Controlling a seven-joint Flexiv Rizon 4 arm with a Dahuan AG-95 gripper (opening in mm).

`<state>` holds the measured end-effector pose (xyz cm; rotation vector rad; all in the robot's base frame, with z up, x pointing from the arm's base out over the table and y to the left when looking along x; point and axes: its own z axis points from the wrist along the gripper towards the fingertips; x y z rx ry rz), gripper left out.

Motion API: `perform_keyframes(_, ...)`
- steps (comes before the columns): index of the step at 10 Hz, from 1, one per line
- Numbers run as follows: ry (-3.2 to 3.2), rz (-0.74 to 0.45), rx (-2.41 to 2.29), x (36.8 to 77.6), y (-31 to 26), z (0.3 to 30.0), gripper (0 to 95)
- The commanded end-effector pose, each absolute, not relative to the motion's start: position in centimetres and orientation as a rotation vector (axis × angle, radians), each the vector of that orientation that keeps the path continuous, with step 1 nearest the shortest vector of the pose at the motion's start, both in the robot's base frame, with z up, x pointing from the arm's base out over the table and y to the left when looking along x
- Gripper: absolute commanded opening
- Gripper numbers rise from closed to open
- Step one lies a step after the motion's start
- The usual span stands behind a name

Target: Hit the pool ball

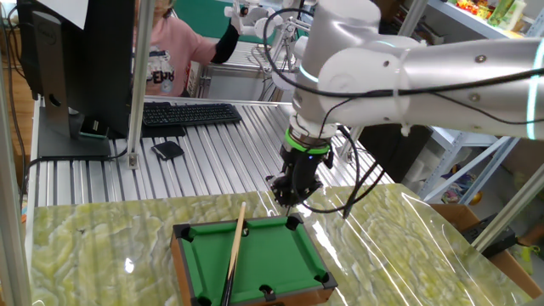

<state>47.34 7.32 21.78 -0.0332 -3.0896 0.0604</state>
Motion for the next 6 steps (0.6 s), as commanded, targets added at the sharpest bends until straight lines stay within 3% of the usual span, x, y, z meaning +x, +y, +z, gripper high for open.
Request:
perform_keyframes(1, -3.067, 0.061, -0.183, 47.32, 7.35, 21.78, 0.0)
perform_keyframes(6, -3.057, -0.004, -0.223, 47.25, 7.5, 21.73, 0.0)
